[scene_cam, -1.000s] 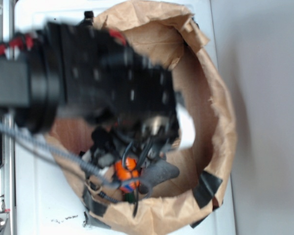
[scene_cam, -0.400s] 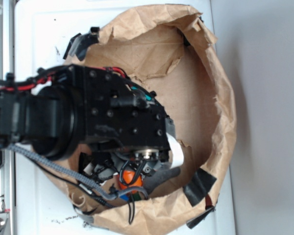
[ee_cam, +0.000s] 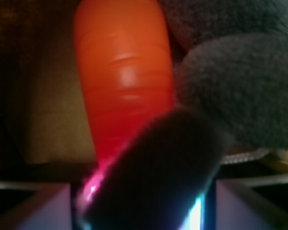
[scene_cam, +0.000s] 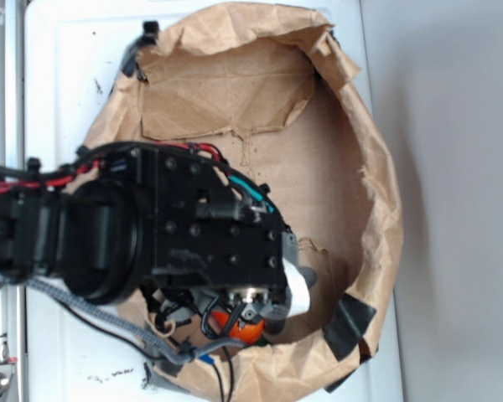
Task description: Grab the carrot.
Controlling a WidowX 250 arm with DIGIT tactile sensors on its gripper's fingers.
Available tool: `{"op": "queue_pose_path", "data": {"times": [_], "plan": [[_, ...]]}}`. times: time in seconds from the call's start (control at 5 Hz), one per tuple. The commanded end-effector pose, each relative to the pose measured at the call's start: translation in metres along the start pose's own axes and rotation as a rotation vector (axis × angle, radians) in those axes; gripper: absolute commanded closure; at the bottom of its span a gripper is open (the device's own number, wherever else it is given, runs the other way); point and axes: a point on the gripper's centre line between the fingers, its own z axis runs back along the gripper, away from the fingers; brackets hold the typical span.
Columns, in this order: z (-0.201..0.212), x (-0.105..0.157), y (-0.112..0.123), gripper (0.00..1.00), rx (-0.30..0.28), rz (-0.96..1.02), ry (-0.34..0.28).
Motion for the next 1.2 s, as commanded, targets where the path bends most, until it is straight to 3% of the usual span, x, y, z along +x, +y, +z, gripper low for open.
{"op": "queue_pose_path", "data": {"times": [0.0, 0.2, 0.4, 0.8, 1.0], "plan": [[0.060, 0.008, 0.003, 1.00, 0.028, 0.055, -0.193], [0.116, -0.014, 0.040, 1.00, 0.035, 0.141, -0.321], [0.156, -0.036, 0.040, 1.00, 0.041, 0.179, -0.349], [0.192, -0.075, 0.046, 1.00, 0.021, 0.297, -0.402], [0.199, -0.082, 0.041, 0.98, 0.041, 0.336, -0.341]]}}
